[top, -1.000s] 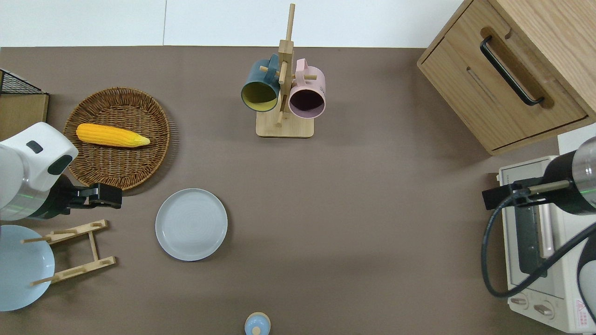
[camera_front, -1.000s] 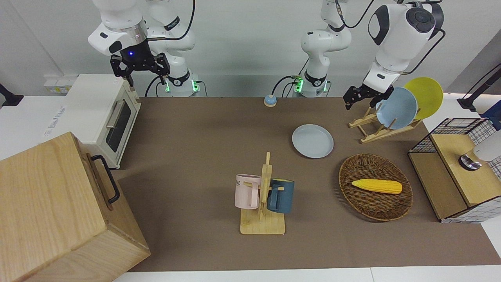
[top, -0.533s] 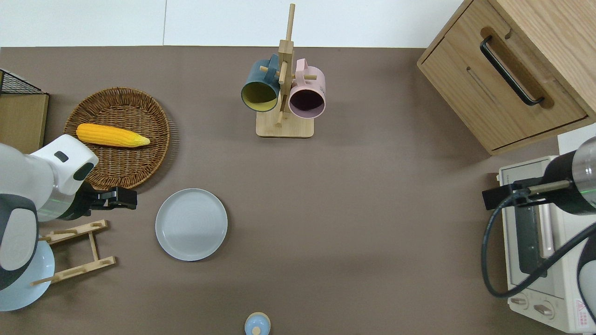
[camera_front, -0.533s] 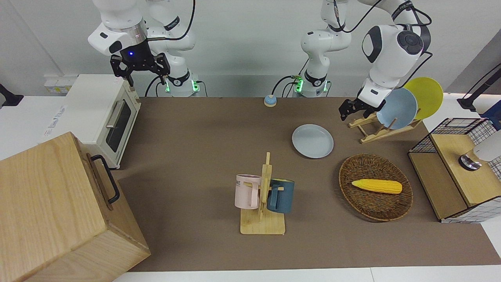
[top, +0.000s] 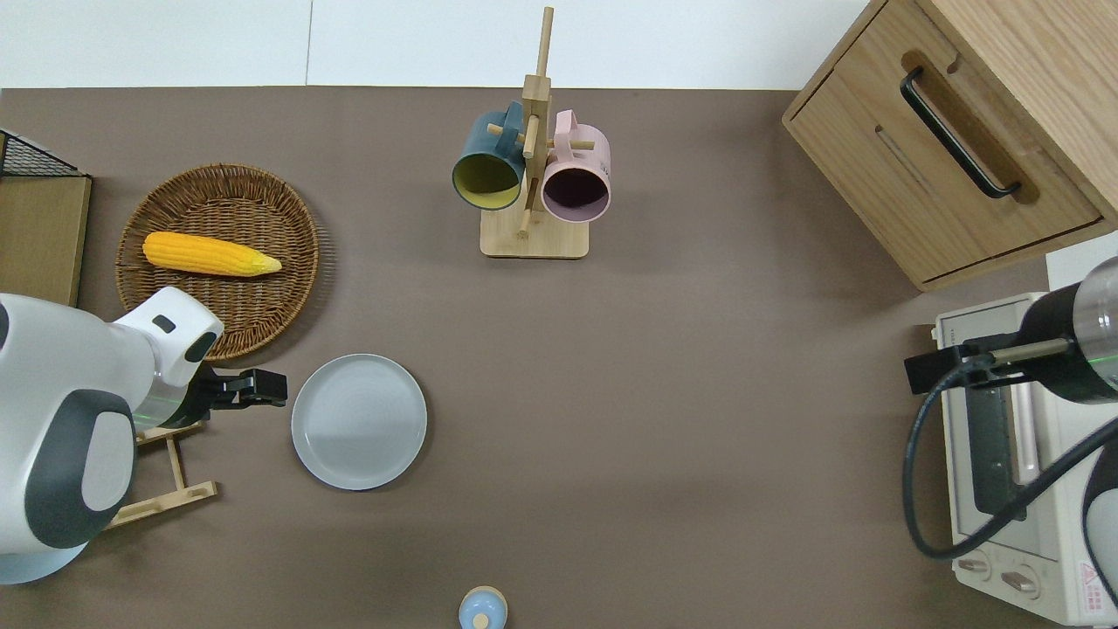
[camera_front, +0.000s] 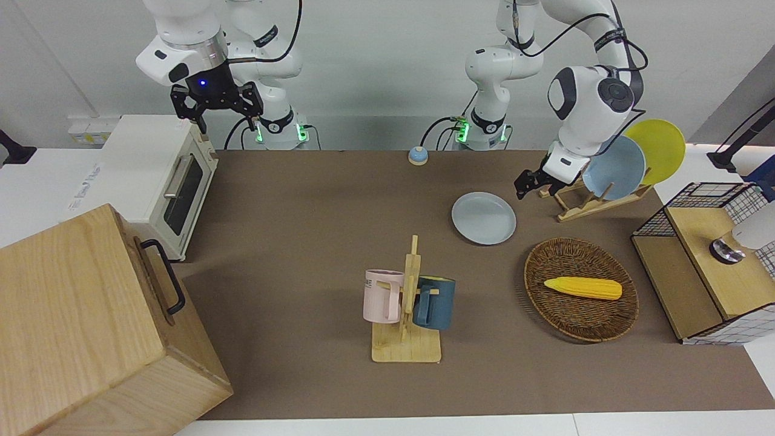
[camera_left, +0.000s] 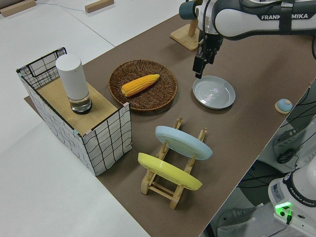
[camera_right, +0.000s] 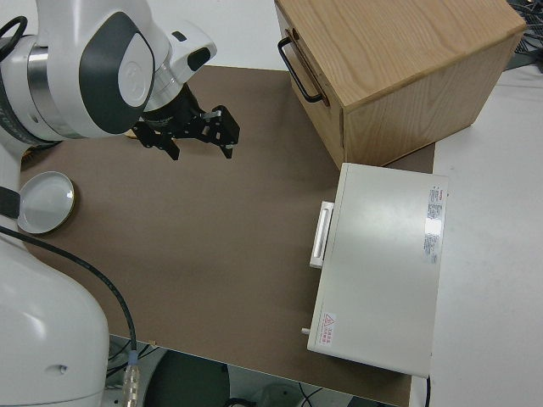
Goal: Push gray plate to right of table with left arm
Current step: 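Move the left gripper down to the edge of the gray plate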
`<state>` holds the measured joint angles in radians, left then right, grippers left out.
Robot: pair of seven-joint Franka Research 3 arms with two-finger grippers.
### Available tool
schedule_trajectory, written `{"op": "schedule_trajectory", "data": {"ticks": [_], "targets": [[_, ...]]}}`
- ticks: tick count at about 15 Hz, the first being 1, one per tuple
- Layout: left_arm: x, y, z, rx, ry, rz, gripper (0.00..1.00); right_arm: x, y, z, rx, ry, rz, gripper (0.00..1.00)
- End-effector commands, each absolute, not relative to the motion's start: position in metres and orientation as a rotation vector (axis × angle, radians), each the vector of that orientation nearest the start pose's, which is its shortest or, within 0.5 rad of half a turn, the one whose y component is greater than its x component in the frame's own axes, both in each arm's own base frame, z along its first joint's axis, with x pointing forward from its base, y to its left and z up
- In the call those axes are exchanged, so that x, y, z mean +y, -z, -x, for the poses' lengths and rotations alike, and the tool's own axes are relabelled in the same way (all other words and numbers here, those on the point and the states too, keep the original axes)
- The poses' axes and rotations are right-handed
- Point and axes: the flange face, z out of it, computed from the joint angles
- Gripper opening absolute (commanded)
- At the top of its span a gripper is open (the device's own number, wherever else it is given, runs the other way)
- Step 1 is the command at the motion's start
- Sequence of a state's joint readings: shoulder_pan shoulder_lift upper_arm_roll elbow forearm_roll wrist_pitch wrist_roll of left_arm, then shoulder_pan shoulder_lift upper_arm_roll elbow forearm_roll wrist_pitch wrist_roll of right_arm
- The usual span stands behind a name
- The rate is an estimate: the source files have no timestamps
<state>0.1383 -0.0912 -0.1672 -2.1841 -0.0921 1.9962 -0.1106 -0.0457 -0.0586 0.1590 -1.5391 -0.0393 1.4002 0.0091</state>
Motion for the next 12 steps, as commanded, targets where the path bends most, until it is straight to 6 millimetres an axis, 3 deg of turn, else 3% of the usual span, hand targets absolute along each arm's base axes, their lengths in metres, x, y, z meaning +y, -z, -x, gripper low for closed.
{"op": "schedule_trajectory", "data": {"ticks": [1, 6, 12], "targets": [[-0.015, -0.381, -0.492, -0.238, -0.147, 3.203, 0.98, 0.055, -0.659, -0.511, -0.164, -0.134, 3.190, 0.996], [-0.015, -0.327, -0.484, -0.269, -0.160, 3.214, 0.94, 0.055, -0.659, -0.511, -0.164, -0.134, 3.189, 0.996], [-0.020, -0.305, -0.484, -0.252, -0.203, 3.214, 0.65, 0.055, -0.659, -0.511, -0.164, -0.134, 3.190, 0.996]]}}
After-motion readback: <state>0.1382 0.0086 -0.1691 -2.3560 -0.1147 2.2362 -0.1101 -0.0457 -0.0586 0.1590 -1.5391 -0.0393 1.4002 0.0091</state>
